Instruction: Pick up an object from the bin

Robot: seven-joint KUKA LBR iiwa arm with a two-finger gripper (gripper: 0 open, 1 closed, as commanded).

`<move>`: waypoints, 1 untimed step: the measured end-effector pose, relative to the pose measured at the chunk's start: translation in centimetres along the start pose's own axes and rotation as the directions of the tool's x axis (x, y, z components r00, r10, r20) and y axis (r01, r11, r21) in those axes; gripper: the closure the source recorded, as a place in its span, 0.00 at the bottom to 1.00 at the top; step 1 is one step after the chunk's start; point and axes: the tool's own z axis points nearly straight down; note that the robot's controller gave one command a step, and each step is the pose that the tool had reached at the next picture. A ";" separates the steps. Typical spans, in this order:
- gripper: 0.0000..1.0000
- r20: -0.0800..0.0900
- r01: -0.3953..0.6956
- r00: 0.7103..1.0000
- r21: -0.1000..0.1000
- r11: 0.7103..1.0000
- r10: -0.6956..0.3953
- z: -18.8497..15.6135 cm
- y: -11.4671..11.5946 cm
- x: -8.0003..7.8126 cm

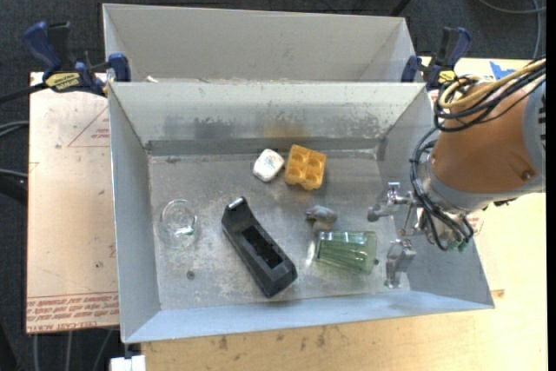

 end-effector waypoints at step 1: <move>1.00 0.013 -0.238 0.971 0.002 0.971 0.238 6.7 4.2 0.6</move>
Offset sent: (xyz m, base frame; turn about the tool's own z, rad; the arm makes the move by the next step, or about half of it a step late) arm 0.0000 0.0000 0.0000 0.0000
